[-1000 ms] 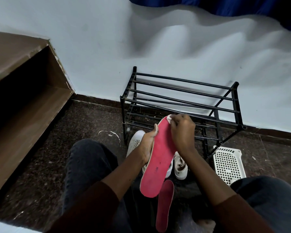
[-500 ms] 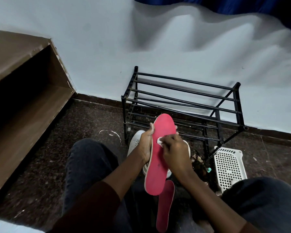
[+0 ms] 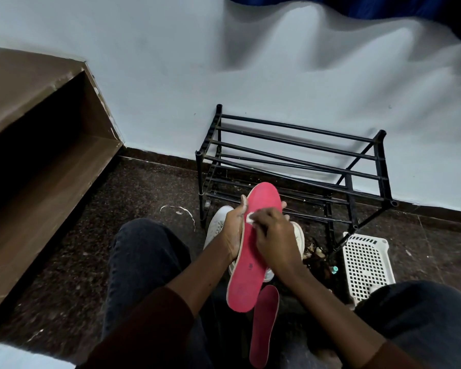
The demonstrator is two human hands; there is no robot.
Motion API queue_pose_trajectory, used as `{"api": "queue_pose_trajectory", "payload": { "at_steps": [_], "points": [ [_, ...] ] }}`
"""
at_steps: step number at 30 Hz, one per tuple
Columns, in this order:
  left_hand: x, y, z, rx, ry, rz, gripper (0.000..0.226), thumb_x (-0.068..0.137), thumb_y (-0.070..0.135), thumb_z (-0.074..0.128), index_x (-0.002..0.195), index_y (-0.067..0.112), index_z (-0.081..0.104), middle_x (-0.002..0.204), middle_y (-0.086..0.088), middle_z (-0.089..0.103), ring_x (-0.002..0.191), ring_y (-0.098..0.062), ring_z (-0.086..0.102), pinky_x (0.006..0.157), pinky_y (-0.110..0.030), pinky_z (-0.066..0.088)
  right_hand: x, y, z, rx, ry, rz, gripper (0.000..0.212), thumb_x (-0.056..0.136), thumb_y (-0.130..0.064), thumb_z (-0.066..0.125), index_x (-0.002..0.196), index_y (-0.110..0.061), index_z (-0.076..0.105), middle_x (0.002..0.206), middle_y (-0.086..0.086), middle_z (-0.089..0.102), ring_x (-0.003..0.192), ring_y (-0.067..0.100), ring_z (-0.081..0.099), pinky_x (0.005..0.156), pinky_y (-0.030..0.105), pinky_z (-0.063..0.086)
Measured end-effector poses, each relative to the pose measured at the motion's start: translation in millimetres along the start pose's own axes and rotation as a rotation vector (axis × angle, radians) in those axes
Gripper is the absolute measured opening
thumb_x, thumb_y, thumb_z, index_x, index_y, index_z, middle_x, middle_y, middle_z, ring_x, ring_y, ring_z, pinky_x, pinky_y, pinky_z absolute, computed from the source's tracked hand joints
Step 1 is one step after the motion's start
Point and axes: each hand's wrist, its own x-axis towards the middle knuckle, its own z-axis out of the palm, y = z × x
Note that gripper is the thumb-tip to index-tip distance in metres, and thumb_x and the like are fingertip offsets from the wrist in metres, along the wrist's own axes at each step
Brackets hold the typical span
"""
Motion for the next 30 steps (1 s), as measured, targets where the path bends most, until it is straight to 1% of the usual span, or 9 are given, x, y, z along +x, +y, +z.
{"api": "queue_pose_trajectory", "payload": {
  "at_steps": [4, 12, 14, 17, 20, 22, 24, 26, 30],
  "points": [
    [0.0, -1.0, 2.0, -0.011, -0.013, 0.007, 0.083, 0.090, 0.066, 0.018, 0.119, -0.001, 0.059, 0.120, -0.014, 0.063, 0.105, -0.028, 0.064, 0.089, -0.037, 0.054, -16.4, -0.3, -5.5, 0.021, -0.008, -0.072, 0.021, 0.072, 0.006, 0.065, 0.089, -0.004, 0.073, 0.085, 0.009, 0.065, 0.075, 0.019, 0.062, 0.071, 0.012, 0.039],
    [4.7, -5.1, 4.2, 0.025, 0.037, 0.036, 0.075, 0.095, 0.056, 0.019, 0.088, 0.008, 0.077, 0.087, -0.010, 0.072, 0.081, -0.019, 0.071, 0.071, -0.026, 0.057, 41.3, 14.2, -10.1, -0.116, 0.178, 0.075, 0.018, 0.078, 0.009, 0.060, 0.090, 0.001, 0.071, 0.091, 0.018, 0.063, 0.081, 0.033, 0.060, 0.070, 0.028, 0.043],
    [2.4, -3.3, 6.8, -0.004, 0.028, 0.043, 0.072, 0.091, 0.057, 0.023, 0.093, 0.008, 0.076, 0.094, -0.011, 0.072, 0.088, -0.020, 0.070, 0.076, -0.027, 0.057, 43.0, 11.2, -7.5, -0.097, 0.199, 0.090, 0.020, 0.078, 0.009, 0.059, 0.091, 0.001, 0.071, 0.092, 0.018, 0.063, 0.083, 0.033, 0.060, 0.072, 0.029, 0.043],
    [2.2, -1.2, 6.1, -0.041, -0.014, 0.014, 0.084, 0.087, 0.066, 0.017, 0.097, 0.006, 0.074, 0.101, -0.013, 0.070, 0.097, -0.023, 0.067, 0.086, -0.030, 0.054, 27.9, 4.9, -1.0, -0.058, 0.109, 0.024, 0.023, 0.074, 0.013, 0.060, 0.087, -0.001, 0.072, 0.087, 0.013, 0.065, 0.078, 0.029, 0.062, 0.070, 0.016, 0.035],
    [2.3, 1.3, 3.7, -0.017, -0.081, -0.007, 0.096, 0.085, 0.074, 0.008, 0.123, 0.000, 0.056, 0.124, -0.017, 0.060, 0.117, -0.030, 0.056, 0.106, -0.039, 0.040, 2.3, -1.6, 1.4, 0.012, 0.020, -0.019, 0.027, 0.070, 0.016, 0.061, 0.085, -0.003, 0.073, 0.088, 0.011, 0.067, 0.079, 0.025, 0.064, 0.075, 0.010, 0.034],
    [0.6, 2.8, 4.6, -0.018, -0.076, -0.009, 0.092, 0.086, 0.073, 0.007, 0.126, 0.002, 0.049, 0.121, -0.015, 0.063, 0.110, -0.029, 0.061, 0.096, -0.038, 0.050, -8.6, -3.8, 0.3, 0.055, -0.008, -0.026, 0.027, 0.070, 0.015, 0.063, 0.086, -0.005, 0.073, 0.088, 0.009, 0.067, 0.080, 0.023, 0.065, 0.076, 0.012, 0.038],
    [-1.3, 3.4, 6.5, -0.029, -0.090, -0.014, 0.089, 0.088, 0.070, 0.007, 0.123, 0.001, 0.050, 0.113, -0.014, 0.067, 0.101, -0.029, 0.066, 0.084, -0.036, 0.056, -9.2, -3.5, -0.9, 0.045, -0.015, -0.038, 0.027, 0.070, 0.014, 0.064, 0.086, -0.005, 0.073, 0.087, 0.009, 0.067, 0.078, 0.023, 0.065, 0.074, 0.013, 0.039],
    [-0.4, 3.8, 7.8, 0.001, -0.081, -0.003, 0.089, 0.090, 0.068, 0.008, 0.122, -0.001, 0.054, 0.114, -0.015, 0.066, 0.103, -0.027, 0.065, 0.088, -0.036, 0.053, 1.0, -0.1, -2.1, -0.007, 0.008, -0.038, 0.024, 0.071, 0.012, 0.066, 0.087, -0.004, 0.073, 0.085, 0.011, 0.067, 0.075, 0.025, 0.065, 0.072, 0.014, 0.037],
    [2.4, 0.7, 4.1, 0.025, 0.018, 0.018, 0.079, 0.093, 0.060, 0.016, 0.089, 0.009, 0.076, 0.091, -0.010, 0.072, 0.087, -0.021, 0.069, 0.081, -0.030, 0.053, 35.2, 7.2, -8.4, -0.090, 0.067, 0.021, 0.017, 0.080, 0.004, 0.062, 0.093, -0.002, 0.071, 0.089, 0.013, 0.064, 0.081, 0.028, 0.061, 0.072, 0.018, 0.036]
  ]
}}
